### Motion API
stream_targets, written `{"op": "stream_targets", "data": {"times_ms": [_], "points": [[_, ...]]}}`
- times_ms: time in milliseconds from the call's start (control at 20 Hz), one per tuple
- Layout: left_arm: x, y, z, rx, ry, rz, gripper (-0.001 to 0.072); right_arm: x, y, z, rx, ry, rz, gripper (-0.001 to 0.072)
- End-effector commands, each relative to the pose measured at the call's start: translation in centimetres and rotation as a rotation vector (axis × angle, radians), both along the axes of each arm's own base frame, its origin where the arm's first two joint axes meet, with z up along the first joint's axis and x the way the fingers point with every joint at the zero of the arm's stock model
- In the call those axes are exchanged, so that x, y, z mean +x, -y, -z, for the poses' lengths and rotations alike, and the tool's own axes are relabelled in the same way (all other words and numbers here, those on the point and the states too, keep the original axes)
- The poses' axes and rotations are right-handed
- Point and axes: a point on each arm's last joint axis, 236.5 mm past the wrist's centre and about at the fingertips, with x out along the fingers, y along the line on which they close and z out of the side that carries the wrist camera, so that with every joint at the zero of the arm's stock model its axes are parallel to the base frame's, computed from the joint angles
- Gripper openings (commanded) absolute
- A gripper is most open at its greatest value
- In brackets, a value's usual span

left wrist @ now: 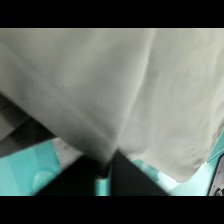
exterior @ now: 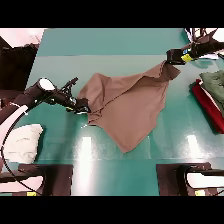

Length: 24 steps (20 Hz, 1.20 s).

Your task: Fold the shirts.

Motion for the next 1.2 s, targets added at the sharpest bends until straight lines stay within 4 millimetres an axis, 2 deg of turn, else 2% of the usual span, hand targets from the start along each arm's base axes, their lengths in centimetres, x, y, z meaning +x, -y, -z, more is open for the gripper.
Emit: {"op": "stream_targets", "data": {"times_ms": [0,150,200,300,400,450,550,700,750,850,950,1050,1150], "points": [[-0.8,0.2,-0.3,-0.006,-0.005,0.04,0.0025,-0.1,0.0,0.0,-0.003,-0.002,-0.001,0.002],[-0.4,0.1,-2.9,-0.003,0.066,0.084,0.0025,-0.3,0.0,-0.4,-0.003,0.003,-0.002,0.002],[0.5,-0.3,-4.7,0.018,0.137,0.093,0.0024,-0.4,0.0,-1.1,-0.002,0.02,-0.001,0.002],[2.6,-1.4,-10.1,0.071,0.325,0.103,0.0024,-0.3,0.1,-3.5,0.006,0.097,0.007,0.0019],[4.3,-2.9,-17.6,0.125,0.544,0.094,0.0025,-0.3,0.2,-7.6,0.019,0.225,0.023,0.002],[4.7,-3.8,-22.3,0.144,0.669,0.078,0.0025,-0.5,0.4,-10.0,0.028,0.301,0.032,0.0019],[4.2,-5.6,-32.0,0.195,0.928,0.035,0.0025,-1.6,0.7,-16.5,0.053,0.498,0.055,0.0019],[0.0,-8.2,-45.9,0.232,1.283,-0.055,0.0025,-5.4,1.4,-26.8,0.099,0.805,0.088,0.0019],[-2.0,-9.1,-49.9,0.24,1.385,-0.089,0.0025,-7.6,1.7,-30.4,0.115,0.914,0.099,0.0019],[-5.7,-10.2,-55.6,0.226,1.531,-0.147,0.0025,-12.3,2.4,-36.3,0.136,1.101,0.115,0.0018],[-8.5,-10.7,-58.9,0.19,1.619,-0.189,0.0025,-17.2,2.8,-40.6,0.111,1.225,0.099,0.0018],[-9.8,-11.0,-59.9,0.149,1.633,-0.231,0.0025,-21.4,2.8,-43.9,0.081,1.303,0.074,0.0017],[-10.7,-10.7,-60.3,0.103,1.632,-0.24,0.0025,-23.9,3.2,-45.7,0.039,1.324,0.067,0.0017]]}}
